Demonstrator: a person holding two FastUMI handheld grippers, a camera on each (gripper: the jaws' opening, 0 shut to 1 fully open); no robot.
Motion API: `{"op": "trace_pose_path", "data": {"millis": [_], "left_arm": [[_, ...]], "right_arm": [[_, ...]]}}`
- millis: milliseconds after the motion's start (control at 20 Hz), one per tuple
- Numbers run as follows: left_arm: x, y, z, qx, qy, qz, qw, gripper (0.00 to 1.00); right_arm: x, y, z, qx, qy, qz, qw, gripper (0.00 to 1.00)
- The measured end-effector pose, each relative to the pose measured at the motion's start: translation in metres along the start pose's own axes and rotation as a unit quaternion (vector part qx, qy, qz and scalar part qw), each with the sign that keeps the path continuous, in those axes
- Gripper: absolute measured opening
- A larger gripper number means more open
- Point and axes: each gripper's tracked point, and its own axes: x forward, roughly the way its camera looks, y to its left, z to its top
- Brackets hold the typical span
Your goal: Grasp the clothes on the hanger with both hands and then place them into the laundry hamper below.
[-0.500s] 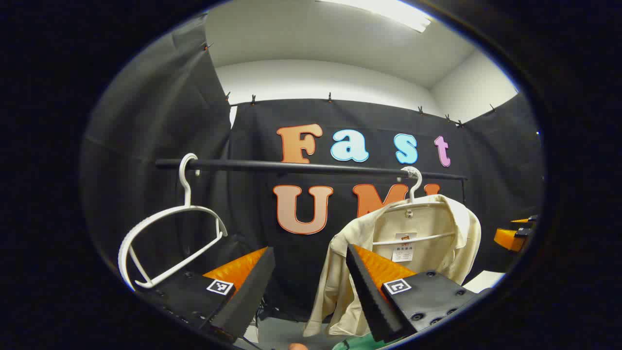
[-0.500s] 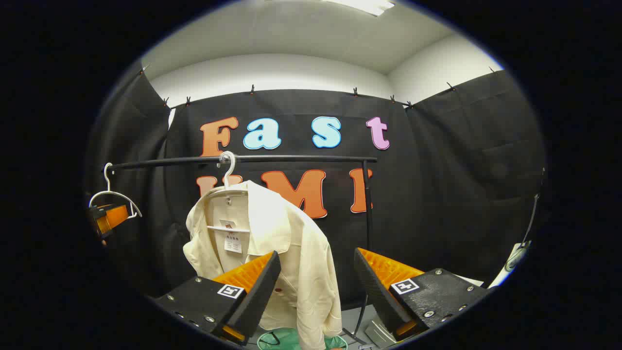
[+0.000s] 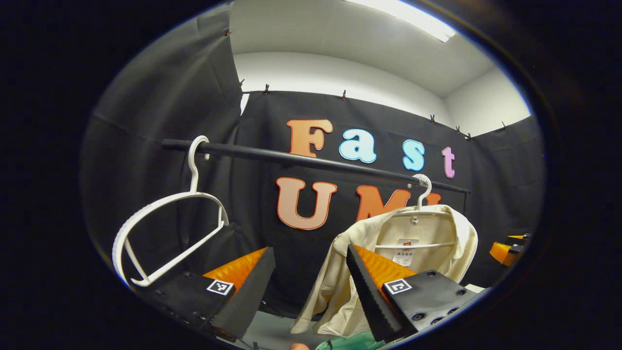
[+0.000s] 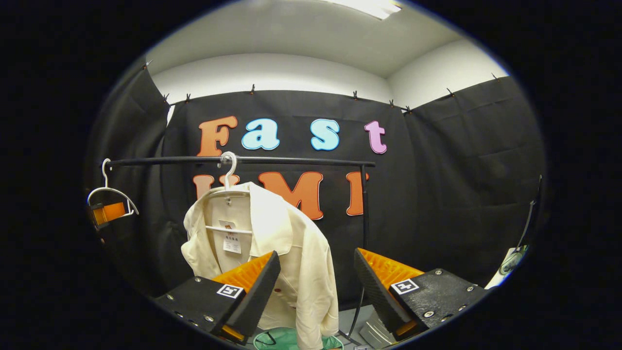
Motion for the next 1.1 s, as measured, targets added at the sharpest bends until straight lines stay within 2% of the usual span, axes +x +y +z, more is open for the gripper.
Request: {"op": "trace_pose_path", "data": {"millis": [150,400,450,500,750,1000,1100], "left_arm": [[0.002,-0.002,-0.001,0.009,-0.001,-0.002,1.0,0.96],[0.008,-0.012,-0.002,0.008,-0.004,-0.011,1.0,0.96],[0.01,-0.015,-0.002,0.008,-0.004,-0.011,1.0,1.0],[0.011,-0.016,-0.003,0.009,-0.003,-0.011,1.0,0.96],[0.017,-0.022,-0.009,-0.003,0.004,-0.005,1.0,0.96],[0.027,-0.022,-0.02,0.002,0.019,-0.015,1.0,0.96],[0.028,-0.022,-0.022,0.002,0.024,-0.012,1.0,1.0]], "right_arm": [[0.003,-0.008,0.002,-0.006,-0.001,-0.014,1.0,0.94],[0.011,-0.011,-0.005,-0.001,0.005,-0.017,1.0,0.95],[0.013,-0.012,-0.006,-0.003,0.006,-0.019,1.0,0.95],[0.014,-0.013,-0.006,-0.005,0.006,-0.018,1.0,0.94],[0.02,-0.013,-0.006,-0.007,0.016,-0.004,1.0,0.95],[0.014,-0.021,-0.009,-0.011,0.015,-0.028,0.999,0.94],[0.016,-0.006,-0.013,-0.003,0.027,-0.011,1.0,0.94]]}}
